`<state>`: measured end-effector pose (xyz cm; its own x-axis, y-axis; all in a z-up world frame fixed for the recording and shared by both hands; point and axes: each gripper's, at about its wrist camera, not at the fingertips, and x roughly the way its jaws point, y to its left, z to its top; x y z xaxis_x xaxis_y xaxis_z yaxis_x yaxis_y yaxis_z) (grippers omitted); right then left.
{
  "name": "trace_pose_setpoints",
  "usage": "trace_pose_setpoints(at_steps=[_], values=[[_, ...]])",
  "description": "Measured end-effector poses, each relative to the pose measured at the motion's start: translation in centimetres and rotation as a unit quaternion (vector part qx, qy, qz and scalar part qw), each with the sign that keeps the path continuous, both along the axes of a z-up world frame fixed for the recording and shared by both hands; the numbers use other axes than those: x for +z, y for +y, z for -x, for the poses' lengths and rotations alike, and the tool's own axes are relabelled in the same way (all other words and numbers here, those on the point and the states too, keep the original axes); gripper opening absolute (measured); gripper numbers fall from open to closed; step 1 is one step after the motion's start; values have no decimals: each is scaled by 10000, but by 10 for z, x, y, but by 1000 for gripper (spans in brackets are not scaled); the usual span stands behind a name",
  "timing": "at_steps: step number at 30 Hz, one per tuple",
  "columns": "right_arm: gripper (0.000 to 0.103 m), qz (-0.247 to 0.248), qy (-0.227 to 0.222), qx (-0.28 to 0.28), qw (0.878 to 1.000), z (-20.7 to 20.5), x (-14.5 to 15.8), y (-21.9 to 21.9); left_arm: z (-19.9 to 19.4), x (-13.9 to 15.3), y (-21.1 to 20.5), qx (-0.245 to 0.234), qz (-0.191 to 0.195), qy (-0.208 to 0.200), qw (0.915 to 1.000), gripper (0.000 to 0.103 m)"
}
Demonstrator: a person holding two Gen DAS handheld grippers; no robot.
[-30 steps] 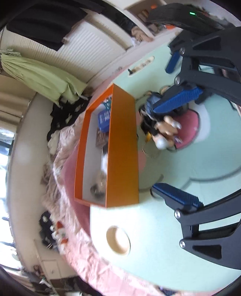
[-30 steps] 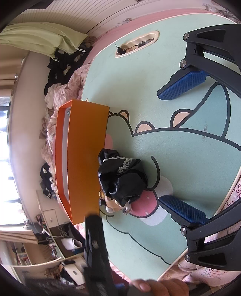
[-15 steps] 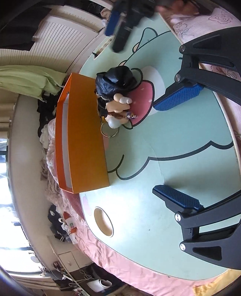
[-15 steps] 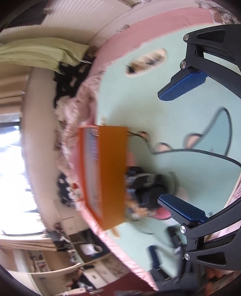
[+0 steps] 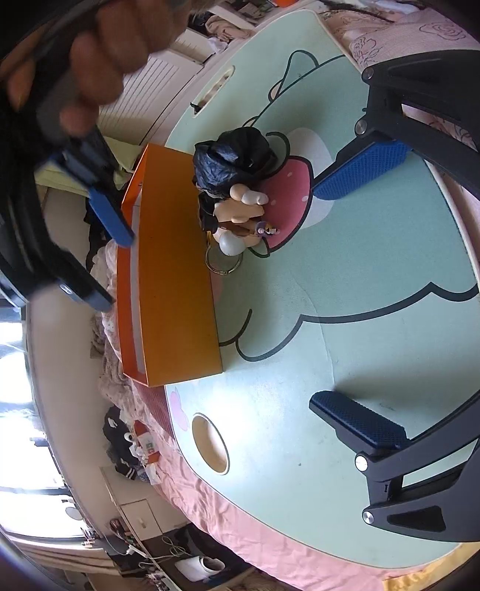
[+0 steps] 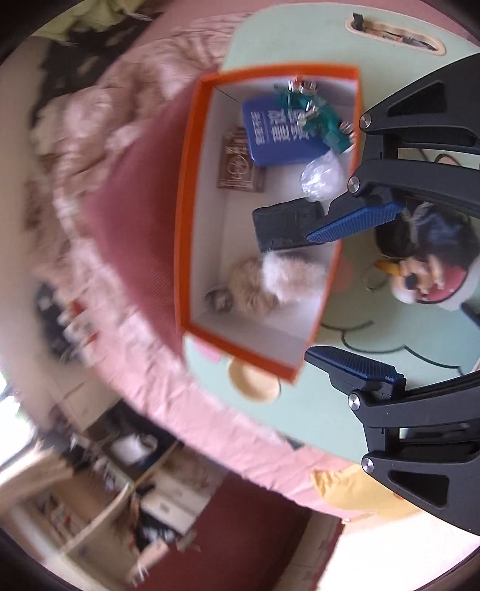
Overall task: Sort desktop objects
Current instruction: 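Reach into the box and grasp the white fluffy ball with the right gripper, then carry the white fluffy ball out and set it against the black bag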
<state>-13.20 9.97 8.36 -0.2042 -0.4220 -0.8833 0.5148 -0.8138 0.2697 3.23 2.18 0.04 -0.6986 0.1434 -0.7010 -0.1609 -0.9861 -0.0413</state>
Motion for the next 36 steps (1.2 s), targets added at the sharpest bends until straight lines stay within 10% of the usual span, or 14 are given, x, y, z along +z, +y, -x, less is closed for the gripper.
trace_pose_setpoints(at_steps=[7, 9, 15, 29, 36], values=[[55, -342, -305, -397, 9982, 39, -37, -20, -1, -1, -1, -5, -14, 23, 10000, 103], [24, -457, -232, -421, 9978, 41, -37, -18, -1, 0, -1, -5, -18, 25, 10000, 103], [2, -360, -199, -182, 9990, 35, -35, -19, 0, 0, -1, -8, -13, 25, 10000, 103], [2, 1124, 851, -161, 9899, -29, 56, 49, 0, 0, -1, -16, -12, 29, 10000, 103], [2, 1430, 705, -374, 9865, -74, 38, 131, 0, 0, -1, -15, -10, 31, 10000, 103]])
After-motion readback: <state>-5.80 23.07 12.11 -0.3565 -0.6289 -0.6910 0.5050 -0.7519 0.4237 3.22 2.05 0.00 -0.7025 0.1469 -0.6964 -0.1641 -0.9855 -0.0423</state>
